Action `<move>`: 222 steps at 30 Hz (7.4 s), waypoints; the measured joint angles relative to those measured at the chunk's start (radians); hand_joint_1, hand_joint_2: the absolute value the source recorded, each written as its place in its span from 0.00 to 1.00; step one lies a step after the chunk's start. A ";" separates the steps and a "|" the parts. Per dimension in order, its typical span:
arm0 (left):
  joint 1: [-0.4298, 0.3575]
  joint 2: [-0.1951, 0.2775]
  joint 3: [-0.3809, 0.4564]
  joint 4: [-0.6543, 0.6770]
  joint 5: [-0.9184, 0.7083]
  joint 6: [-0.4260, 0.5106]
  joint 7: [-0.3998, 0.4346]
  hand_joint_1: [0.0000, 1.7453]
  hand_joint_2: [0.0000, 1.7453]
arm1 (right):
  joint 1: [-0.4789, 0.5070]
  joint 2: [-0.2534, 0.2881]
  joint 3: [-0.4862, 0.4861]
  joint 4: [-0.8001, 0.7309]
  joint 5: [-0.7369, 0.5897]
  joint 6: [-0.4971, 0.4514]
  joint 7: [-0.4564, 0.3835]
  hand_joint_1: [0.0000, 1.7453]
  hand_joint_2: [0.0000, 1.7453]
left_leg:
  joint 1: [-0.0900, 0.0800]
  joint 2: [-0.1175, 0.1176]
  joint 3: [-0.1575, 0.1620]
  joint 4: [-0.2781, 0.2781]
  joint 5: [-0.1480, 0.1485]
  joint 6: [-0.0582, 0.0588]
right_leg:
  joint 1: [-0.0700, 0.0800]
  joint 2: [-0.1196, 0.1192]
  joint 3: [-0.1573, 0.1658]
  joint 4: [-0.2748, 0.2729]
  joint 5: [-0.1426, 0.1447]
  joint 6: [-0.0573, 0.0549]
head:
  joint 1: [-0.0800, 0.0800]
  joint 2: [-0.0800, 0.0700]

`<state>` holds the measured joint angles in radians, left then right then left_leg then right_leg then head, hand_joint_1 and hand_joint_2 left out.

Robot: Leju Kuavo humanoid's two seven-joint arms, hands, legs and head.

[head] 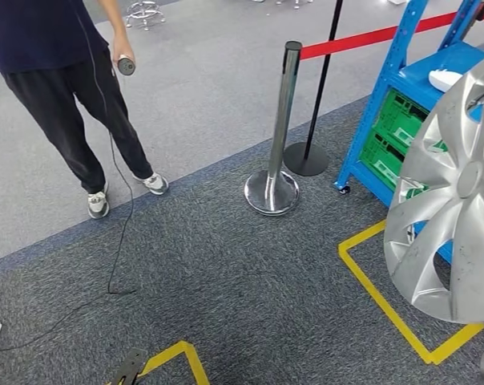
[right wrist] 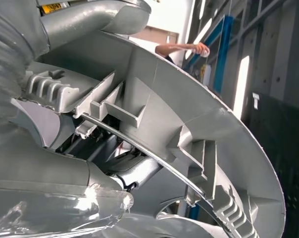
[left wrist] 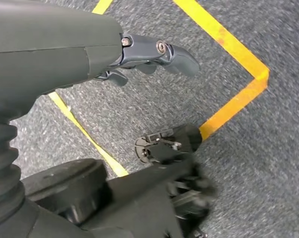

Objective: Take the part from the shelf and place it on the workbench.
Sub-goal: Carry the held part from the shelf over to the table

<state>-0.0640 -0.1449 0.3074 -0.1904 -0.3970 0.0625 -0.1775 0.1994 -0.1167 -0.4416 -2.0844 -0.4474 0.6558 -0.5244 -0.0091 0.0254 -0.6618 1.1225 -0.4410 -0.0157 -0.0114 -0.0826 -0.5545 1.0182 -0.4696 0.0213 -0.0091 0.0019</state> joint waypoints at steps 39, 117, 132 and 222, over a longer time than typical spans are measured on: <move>0.010 0.025 0.076 0.000 0.034 0.130 0.066 0.00 1.00 | -0.058 -0.024 0.138 0.114 0.040 -0.031 -0.026 1.00 1.00 | -0.003 -0.018 0.045 -0.126 0.038 0.047 | 0.004 0.043 -0.034 0.109 -0.082 0.039 | 0.015 0.000; 0.024 0.031 0.024 0.000 -0.118 0.084 -0.041 0.00 1.00 | -0.010 -0.011 0.131 0.089 0.065 -0.024 -0.034 1.00 1.00 | 0.007 -0.092 -0.001 -0.047 -0.009 -0.003 | -0.016 0.106 -0.011 0.007 -0.001 0.018 | 0.008 0.000; 0.014 0.027 0.024 0.000 -0.137 0.074 -0.025 0.00 1.00 | -0.022 -0.011 0.130 0.089 0.056 -0.019 -0.027 1.00 1.00 | -0.003 -0.003 0.048 -0.126 0.032 0.045 | 0.006 0.011 -0.015 0.066 -0.066 0.042 | 0.011 0.000; 0.005 0.050 0.019 -0.001 -0.181 0.000 -0.049 0.00 1.00 | 0.024 0.011 0.120 0.055 0.165 -0.105 -0.077 1.00 1.00 | 0.000 -0.045 0.078 -0.106 -0.013 0.028 | -0.007 0.092 -0.054 0.036 0.015 0.046 | 0.024 0.000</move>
<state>-0.0588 -0.0946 0.3262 -0.1911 -0.5776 0.0629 -0.2270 0.2236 -0.1053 -0.3218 -2.0294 -0.2824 0.5512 -0.6014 -0.0091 -0.0193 -0.5843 1.0162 -0.4541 0.0125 -0.0184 0.0092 -0.6082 1.0540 -0.4544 0.0670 0.0154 0.0019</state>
